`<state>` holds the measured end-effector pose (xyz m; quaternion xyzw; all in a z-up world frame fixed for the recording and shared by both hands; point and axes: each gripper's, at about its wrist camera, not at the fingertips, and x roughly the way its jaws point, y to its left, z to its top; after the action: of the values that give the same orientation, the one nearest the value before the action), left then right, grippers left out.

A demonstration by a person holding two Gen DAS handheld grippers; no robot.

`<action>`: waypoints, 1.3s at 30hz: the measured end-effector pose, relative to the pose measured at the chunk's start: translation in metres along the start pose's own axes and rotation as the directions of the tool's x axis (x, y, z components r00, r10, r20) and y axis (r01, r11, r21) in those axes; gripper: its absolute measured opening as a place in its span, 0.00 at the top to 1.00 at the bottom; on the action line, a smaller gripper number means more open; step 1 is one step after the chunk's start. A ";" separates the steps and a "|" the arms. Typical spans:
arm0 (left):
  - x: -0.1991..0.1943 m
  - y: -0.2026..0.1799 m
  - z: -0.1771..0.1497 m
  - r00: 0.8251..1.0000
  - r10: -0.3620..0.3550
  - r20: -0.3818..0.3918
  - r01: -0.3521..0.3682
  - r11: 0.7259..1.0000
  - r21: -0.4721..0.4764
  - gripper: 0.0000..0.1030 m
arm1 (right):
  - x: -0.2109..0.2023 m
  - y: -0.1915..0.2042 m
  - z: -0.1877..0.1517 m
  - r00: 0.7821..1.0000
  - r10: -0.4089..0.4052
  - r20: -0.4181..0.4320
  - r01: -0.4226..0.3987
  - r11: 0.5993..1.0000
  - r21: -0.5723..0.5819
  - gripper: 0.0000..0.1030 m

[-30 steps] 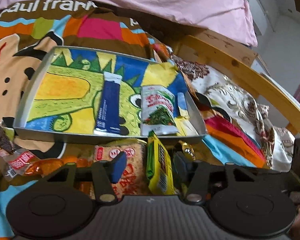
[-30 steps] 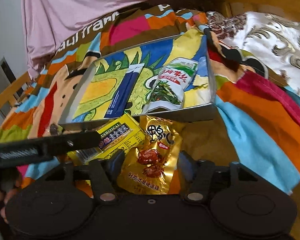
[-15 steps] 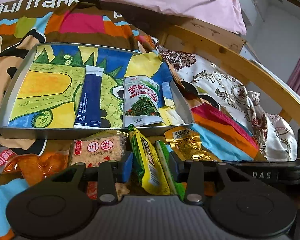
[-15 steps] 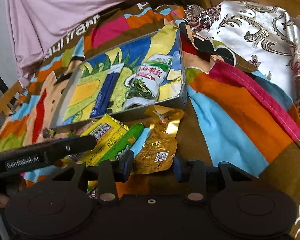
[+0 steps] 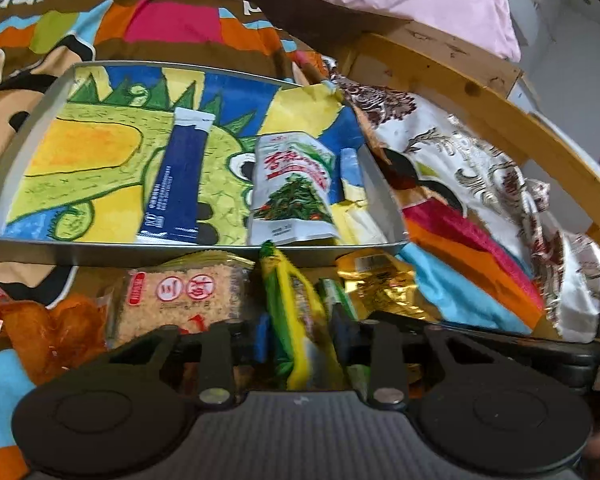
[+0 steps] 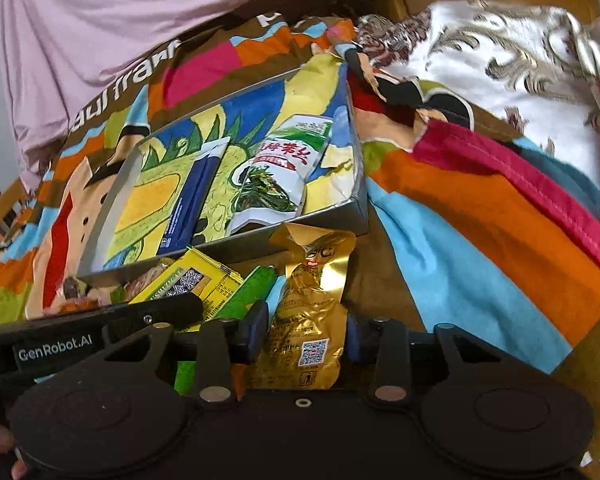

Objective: Organize snacks
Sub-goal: 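Lift the gold bag with the right tool while the left tool lifts the yellow-green packet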

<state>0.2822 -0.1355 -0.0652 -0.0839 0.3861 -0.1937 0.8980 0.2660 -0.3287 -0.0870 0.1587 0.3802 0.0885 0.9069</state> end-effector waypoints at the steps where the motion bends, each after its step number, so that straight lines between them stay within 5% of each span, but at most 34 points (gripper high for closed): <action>1: -0.001 0.000 -0.001 1.000 0.001 0.001 -0.001 1.000 0.001 0.72 | -0.002 0.002 0.000 1.000 -0.004 0.000 0.004 1.000 -0.015 0.64; 11: -0.002 -0.008 -0.004 1.000 0.013 0.010 -0.012 1.000 -0.008 0.75 | -0.002 0.022 -0.007 0.998 -0.036 0.041 0.043 0.984 -0.174 0.69; 13: -0.004 -0.014 -0.005 0.999 0.034 0.015 -0.035 0.999 0.029 0.75 | -0.006 0.026 -0.007 0.998 -0.032 0.062 0.044 0.977 -0.208 0.79; 18: -0.018 -0.035 -0.005 0.993 0.102 0.056 -0.109 0.986 0.128 0.85 | -0.011 0.044 -0.016 0.990 -0.066 0.121 0.105 0.930 -0.352 0.80; 33: -0.048 -0.053 -0.002 0.977 0.186 0.108 -0.201 0.967 0.156 0.88 | -0.029 0.041 -0.014 0.978 -0.077 0.196 0.143 0.926 -0.350 0.84; 39: -0.058 -0.061 0.009 0.968 0.177 0.181 -0.204 0.968 0.149 0.88 | -0.048 0.042 -0.009 0.946 -0.054 0.320 0.169 0.923 -0.346 0.84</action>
<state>0.2352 -0.1665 -0.0019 0.0130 0.2987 -0.1301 0.9453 0.2247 -0.3004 -0.0466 -0.0248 0.2211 0.0805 0.9716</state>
